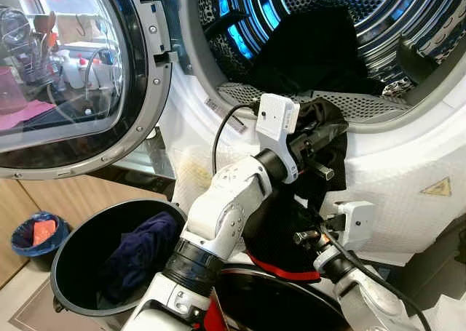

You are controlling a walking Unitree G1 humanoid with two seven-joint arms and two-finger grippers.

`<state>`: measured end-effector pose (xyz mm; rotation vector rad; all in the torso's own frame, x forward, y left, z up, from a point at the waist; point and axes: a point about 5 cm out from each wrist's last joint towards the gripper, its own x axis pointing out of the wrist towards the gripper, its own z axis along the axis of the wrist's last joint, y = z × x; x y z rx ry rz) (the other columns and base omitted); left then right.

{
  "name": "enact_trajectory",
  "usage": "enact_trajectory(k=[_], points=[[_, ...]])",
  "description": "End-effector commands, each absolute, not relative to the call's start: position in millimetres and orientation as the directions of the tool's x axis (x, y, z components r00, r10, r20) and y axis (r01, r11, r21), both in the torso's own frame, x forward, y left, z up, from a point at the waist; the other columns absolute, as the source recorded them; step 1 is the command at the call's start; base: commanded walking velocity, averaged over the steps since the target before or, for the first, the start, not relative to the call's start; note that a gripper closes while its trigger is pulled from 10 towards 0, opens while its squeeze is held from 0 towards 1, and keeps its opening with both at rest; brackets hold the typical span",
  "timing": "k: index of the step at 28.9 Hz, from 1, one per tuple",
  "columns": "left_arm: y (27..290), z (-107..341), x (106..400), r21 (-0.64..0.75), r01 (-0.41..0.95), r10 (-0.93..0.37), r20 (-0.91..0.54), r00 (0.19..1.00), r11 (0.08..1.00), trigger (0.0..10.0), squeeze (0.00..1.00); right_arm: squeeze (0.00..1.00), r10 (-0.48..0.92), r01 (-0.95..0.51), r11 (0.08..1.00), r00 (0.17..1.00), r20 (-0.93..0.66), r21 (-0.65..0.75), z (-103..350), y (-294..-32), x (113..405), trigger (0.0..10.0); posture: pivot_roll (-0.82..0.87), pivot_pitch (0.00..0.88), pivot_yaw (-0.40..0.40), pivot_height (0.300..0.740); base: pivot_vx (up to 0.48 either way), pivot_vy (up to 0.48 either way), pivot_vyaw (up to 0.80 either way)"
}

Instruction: Clothes washing

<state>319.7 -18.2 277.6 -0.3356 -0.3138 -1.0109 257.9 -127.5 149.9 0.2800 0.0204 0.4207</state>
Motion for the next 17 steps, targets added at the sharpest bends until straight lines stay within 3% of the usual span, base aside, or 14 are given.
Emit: enact_trajectory(k=[1,17], points=[[-26.7,296.3,310.7,-0.104,0.891,-0.770,0.464,0.437,0.443,10.0,0.00,0.00,0.416,-0.409,0.866,0.908,0.040,0.287,151.3,-125.1,259.1,0.0,-0.06,0.000,0.051,0.740,0.000,0.000,0.00],[-26.8,296.6,309.9,-0.106,0.891,-0.772,0.461,0.437,0.441,10.0,0.00,0.00,0.413,-0.406,0.867,0.910,0.038,0.288,151.2,-126.0,259.3,0.0,-0.06,0.000,0.051,0.740,0.000,0.000,0.00]])
